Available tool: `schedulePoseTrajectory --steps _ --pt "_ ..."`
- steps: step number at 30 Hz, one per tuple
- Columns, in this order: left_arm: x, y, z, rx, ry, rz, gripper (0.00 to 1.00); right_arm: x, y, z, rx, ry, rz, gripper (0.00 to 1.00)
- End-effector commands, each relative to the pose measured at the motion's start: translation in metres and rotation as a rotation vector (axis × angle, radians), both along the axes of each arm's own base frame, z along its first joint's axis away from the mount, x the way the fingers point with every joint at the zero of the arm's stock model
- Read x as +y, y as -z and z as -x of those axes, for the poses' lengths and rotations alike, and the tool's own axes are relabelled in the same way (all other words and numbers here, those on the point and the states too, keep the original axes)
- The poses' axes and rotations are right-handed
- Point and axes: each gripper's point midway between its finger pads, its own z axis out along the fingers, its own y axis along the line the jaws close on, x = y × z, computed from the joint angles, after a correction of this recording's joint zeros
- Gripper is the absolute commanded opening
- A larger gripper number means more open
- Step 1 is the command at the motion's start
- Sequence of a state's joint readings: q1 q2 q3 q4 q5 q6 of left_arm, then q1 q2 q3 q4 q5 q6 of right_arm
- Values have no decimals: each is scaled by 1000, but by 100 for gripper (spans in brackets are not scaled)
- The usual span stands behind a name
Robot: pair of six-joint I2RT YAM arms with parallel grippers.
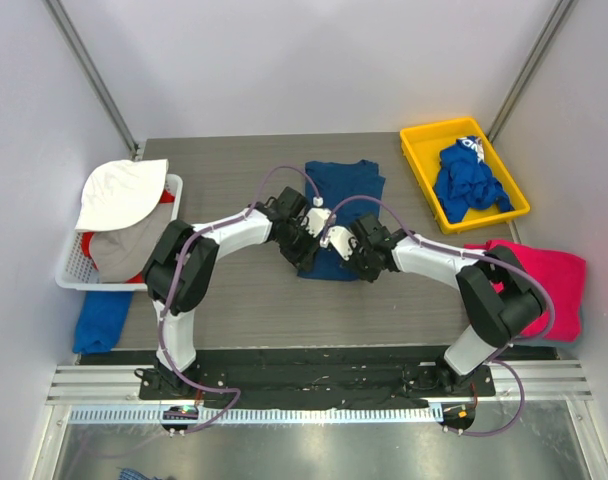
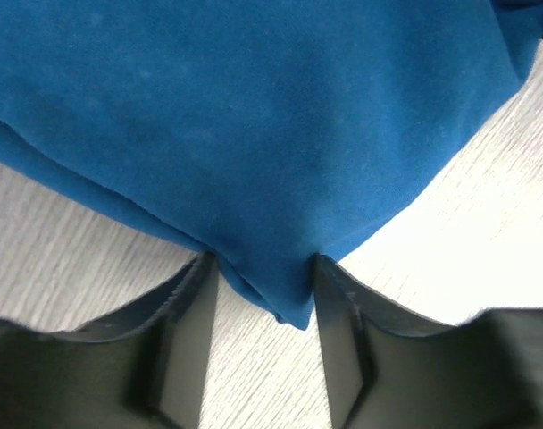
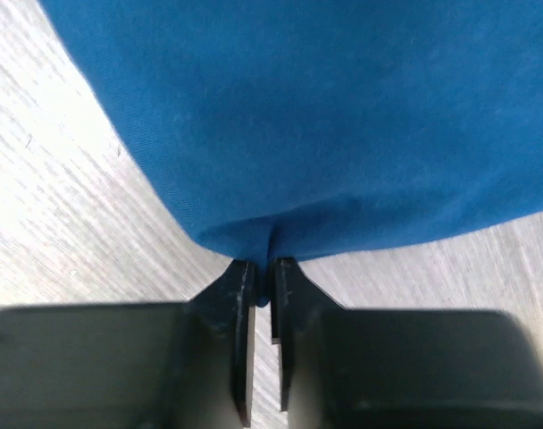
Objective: Fold and stack the t-shirts
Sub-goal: Grab one side of the 2/3 rectangular tshirt with both arms
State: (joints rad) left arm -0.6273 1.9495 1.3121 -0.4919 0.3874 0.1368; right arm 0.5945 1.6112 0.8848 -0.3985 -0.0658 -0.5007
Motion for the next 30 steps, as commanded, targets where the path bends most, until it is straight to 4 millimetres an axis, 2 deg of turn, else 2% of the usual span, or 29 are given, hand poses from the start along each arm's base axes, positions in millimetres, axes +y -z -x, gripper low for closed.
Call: schedulePoseTrajectory --steps 1,2,5,6,8,15,21,24,30 --pt "-6 8 33 84 76 -5 40 8 11 -8 -12 -4 -10 6" --pt "-6 7 33 85 77 -4 36 7 10 -9 -18 -3 -9 1" --pt "-6 4 35 87 83 -2 22 5 7 -7 -20 0 -7 1" --pt "-6 2 35 83 86 2 10 4 4 -4 -13 2 -6 1" --pt "-7 -2 36 83 90 8 0 4 1 -2 -9 0 -11 1" --pt "-8 -17 39 55 98 14 0 0 -20 7 -14 1 -30 1" --pt "-7 -31 20 -36 75 -3 0 -6 -46 -7 -105 21 -7 1" --pt "-7 -39 17 -59 71 -1 0 -3 -66 -12 -134 28 -29 1" --pt "1 -44 28 -48 66 -4 0 -4 -93 -6 -156 38 -62 1"
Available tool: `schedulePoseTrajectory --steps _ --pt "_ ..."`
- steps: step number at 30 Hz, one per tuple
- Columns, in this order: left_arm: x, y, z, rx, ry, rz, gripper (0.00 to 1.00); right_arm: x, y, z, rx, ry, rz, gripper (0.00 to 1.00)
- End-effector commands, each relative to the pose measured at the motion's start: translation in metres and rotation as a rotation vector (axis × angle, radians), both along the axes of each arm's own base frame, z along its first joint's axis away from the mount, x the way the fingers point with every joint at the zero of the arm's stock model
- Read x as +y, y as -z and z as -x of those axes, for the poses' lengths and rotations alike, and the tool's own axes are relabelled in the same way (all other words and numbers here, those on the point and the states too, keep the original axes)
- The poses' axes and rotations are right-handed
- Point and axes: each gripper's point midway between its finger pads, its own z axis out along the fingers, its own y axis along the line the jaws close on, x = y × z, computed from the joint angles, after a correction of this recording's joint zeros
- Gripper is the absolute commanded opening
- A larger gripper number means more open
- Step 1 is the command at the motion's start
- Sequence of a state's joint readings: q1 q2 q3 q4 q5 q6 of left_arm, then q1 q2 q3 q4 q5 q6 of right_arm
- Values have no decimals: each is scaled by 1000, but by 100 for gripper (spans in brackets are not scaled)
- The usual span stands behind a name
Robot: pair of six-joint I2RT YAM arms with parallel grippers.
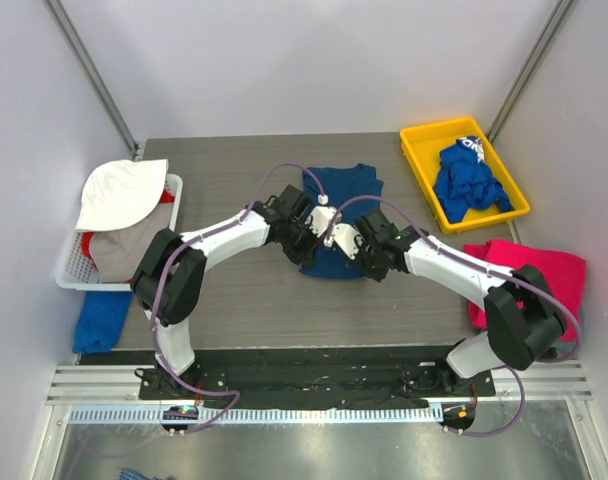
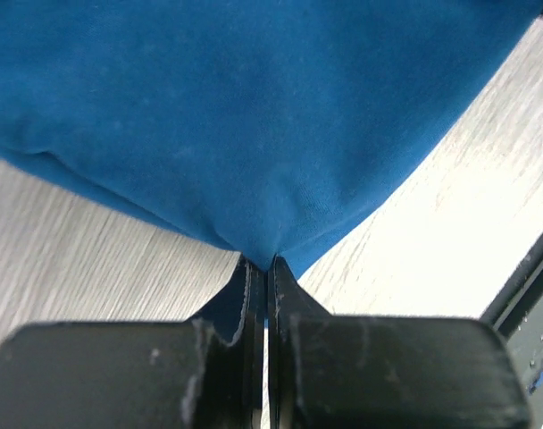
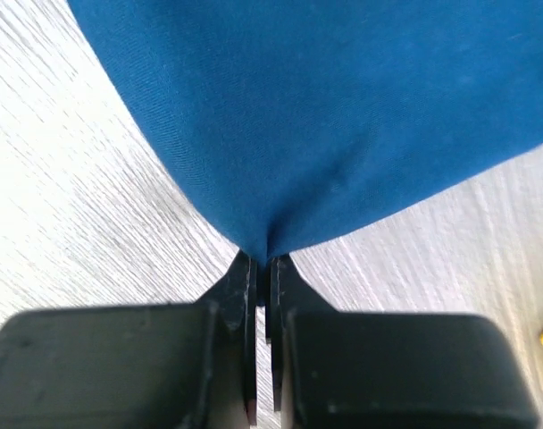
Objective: Fold and stack the t-shirts
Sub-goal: Grab one side of the 2/3 rectangular tshirt with both arms, then fold the long partially folded tshirt into a neat square
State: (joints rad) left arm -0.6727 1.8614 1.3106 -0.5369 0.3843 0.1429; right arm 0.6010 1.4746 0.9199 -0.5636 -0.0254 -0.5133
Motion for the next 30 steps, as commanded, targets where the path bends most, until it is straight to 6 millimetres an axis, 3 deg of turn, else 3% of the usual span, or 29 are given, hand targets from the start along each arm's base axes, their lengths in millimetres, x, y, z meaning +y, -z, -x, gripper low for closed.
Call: schedulePoseTrajectory --steps 1,10,19,23,30 --pt "13 -13 14 -2 19 -27 0 12 -55 -14 -119 32 -102 1" --pt "22 -22 51 37 64 -38 0 17 -73 8 -110 2 -114 1" --pt "25 -39 69 42 80 -8 0 26 -78 35 -66 -53 -111 1" --pt "22 -52 62 -1 51 17 0 29 -83 35 -85 -55 -118 1" --pt "13 -82 11 -203 -61 62 0 20 -94 11 -216 -13 -77 1"
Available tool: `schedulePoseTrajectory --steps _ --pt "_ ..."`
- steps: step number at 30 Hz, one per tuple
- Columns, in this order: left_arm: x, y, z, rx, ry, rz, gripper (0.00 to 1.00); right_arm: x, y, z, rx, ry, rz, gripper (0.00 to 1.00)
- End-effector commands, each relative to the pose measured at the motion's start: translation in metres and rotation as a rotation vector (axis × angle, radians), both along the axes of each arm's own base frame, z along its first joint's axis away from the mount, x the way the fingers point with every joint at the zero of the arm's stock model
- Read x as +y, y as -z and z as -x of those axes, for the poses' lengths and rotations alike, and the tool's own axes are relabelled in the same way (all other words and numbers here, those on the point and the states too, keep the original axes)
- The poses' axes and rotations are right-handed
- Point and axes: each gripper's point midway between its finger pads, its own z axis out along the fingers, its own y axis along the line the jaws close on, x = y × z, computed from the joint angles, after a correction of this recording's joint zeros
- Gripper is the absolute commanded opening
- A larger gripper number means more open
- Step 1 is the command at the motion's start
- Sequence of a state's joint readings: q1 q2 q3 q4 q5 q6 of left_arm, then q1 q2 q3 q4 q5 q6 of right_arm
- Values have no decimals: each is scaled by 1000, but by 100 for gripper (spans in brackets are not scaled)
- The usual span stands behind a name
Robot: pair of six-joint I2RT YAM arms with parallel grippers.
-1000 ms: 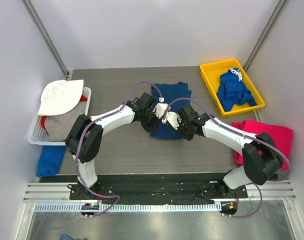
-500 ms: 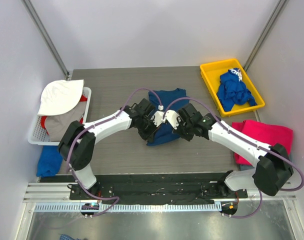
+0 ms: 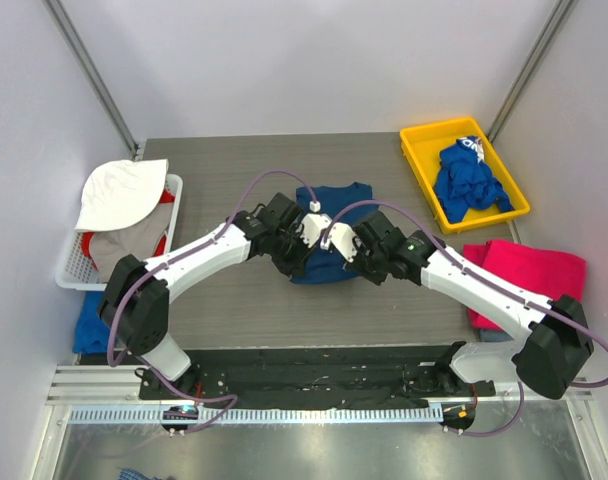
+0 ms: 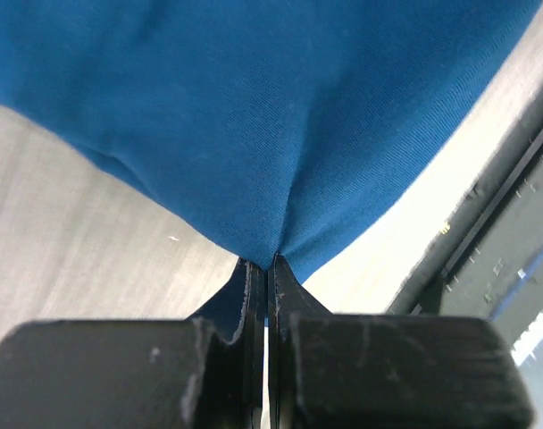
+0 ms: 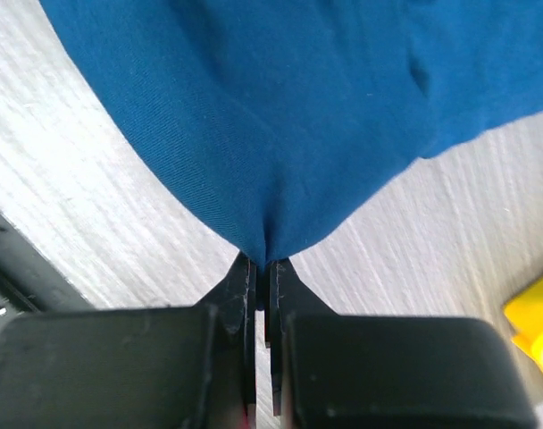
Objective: Fold and stack the t-shirts
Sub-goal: Fold the long partially folded tshirt into a neat square
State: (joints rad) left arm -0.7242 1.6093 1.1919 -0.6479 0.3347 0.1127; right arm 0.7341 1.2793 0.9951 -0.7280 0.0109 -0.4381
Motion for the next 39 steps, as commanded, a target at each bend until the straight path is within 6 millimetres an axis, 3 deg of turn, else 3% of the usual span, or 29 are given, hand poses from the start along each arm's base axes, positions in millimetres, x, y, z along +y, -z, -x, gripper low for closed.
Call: schedulePoseTrajectory --steps 1,6,15,25,36,37,39 --pt "-12 -41 -45 -188 -80 87 0 -5 -29 -25 -154 53 3 1" --pt "-6 -58 -94 -291 -183 119 0 -10 -35 -38 -224 79 19 1" --pt "-8 -62 -153 -330 -229 126 0 -17 -39 -71 -264 115 37 1" --pt "-14 -53 -191 -341 -256 121 0 -32 -40 -117 -284 153 55 1" --pt "-17 -47 -235 -370 -294 113 0 -35 -11 -162 -265 173 68 1" --pt "-17 -37 -237 -353 -291 96 0 -33 -8 -167 -260 173 70 1" --pt "-21 -41 -246 -368 -290 101 0 -33 -5 -175 -265 174 73 1"
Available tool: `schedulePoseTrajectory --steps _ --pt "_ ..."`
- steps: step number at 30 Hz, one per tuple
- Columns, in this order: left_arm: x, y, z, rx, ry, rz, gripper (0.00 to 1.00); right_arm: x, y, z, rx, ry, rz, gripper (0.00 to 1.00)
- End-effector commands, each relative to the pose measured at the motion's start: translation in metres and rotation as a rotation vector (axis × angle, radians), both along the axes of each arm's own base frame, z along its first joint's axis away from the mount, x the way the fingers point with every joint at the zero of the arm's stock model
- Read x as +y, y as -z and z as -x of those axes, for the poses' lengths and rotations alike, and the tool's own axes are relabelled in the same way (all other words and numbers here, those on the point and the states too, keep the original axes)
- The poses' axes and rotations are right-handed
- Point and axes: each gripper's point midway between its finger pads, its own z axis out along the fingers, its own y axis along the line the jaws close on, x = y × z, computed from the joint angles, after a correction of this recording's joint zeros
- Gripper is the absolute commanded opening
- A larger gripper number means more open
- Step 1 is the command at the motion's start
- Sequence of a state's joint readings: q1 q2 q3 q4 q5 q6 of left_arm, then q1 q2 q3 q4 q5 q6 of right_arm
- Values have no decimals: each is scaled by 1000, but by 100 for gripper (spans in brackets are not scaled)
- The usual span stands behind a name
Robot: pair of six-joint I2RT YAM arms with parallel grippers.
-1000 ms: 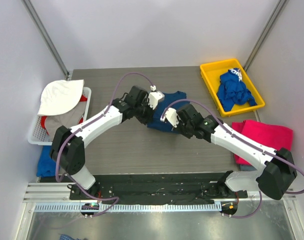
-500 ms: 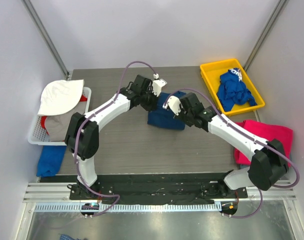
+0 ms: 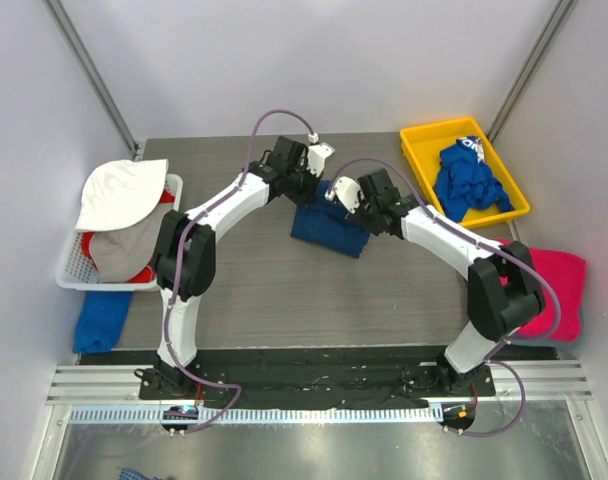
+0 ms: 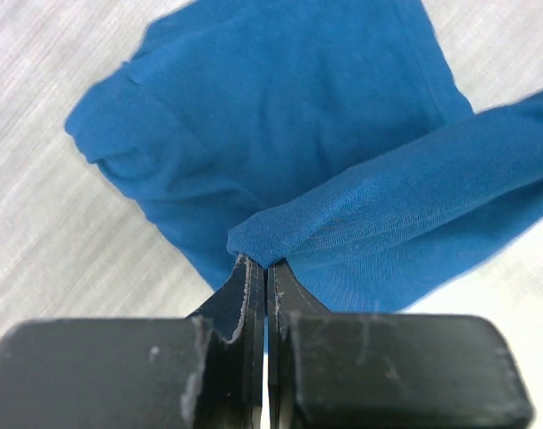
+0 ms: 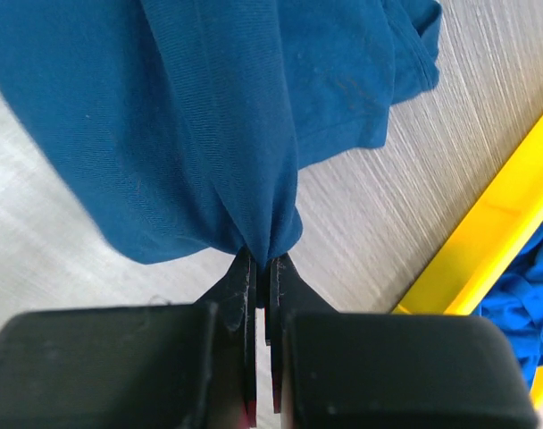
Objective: Fold and stack the t-shirts
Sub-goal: Fold the long partially folded tshirt into a neat square
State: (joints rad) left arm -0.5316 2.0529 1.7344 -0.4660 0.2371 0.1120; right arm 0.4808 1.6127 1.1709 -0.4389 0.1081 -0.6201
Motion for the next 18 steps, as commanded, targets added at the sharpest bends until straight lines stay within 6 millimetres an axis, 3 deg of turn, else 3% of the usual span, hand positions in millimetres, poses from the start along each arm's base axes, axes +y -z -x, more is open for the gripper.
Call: schedulePoseTrajectory --steps 1,6,18 --pt "5 -10 -36 -78 -45 -16 0 2 -16 -31 -67 10 -8 1" --pt "-2 -16 -50 -93 -50 3 0 0 -9 -49 -60 24 -7 1" --pt "-7 -33 -70 -135 -64 42 0 -10 -34 -66 -114 47 -32 1"
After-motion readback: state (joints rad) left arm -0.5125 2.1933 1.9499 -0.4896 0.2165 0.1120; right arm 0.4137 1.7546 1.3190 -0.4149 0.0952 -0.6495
